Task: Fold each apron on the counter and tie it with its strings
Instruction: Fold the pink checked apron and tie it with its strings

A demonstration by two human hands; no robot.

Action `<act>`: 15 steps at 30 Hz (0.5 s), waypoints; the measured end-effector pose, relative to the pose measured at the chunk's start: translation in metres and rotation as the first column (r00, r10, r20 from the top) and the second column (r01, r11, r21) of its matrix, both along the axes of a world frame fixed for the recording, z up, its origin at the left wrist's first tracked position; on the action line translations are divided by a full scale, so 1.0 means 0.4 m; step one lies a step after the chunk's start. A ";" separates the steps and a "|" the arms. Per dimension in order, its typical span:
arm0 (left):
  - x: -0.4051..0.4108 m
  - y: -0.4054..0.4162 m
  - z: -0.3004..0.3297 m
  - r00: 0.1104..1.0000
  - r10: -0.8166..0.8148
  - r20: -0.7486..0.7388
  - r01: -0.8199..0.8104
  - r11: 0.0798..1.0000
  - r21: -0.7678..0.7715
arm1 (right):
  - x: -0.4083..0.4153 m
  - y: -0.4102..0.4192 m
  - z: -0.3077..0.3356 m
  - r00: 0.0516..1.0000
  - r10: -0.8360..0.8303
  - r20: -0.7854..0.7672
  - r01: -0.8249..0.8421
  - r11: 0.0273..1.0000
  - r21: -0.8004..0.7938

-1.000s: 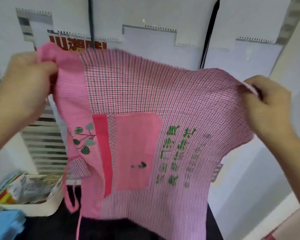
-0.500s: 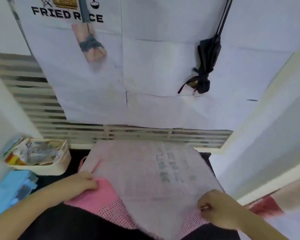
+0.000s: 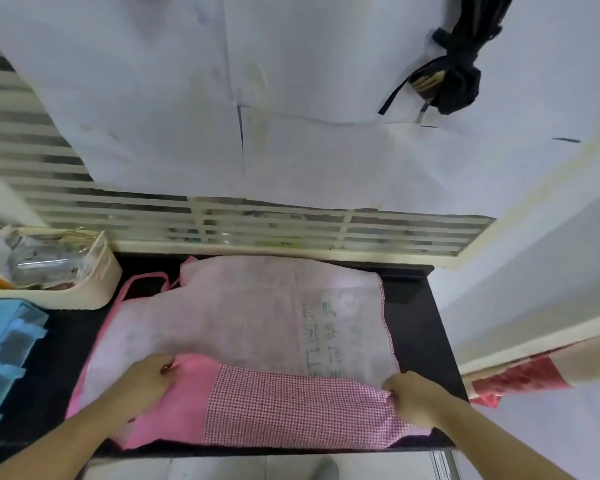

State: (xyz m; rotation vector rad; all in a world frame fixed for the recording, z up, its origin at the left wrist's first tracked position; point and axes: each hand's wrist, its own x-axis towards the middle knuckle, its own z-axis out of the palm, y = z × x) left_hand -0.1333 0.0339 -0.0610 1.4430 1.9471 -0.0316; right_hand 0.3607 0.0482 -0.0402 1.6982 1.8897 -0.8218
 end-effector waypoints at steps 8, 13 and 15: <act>0.019 0.099 0.033 0.879 0.364 0.307 -0.452 0.841 0.297 | 0.005 0.162 -0.019 0.844 -0.358 -0.400 0.500 0.795 0.343; 0.041 0.111 0.021 0.899 0.398 0.183 -0.437 0.841 0.318 | -0.020 0.148 -0.076 0.780 -0.582 -0.227 0.594 0.577 0.560; 0.058 0.070 -0.018 0.941 0.333 -0.059 -0.287 0.879 0.380 | -0.054 0.101 -0.097 0.861 -0.484 -0.156 0.488 0.699 0.523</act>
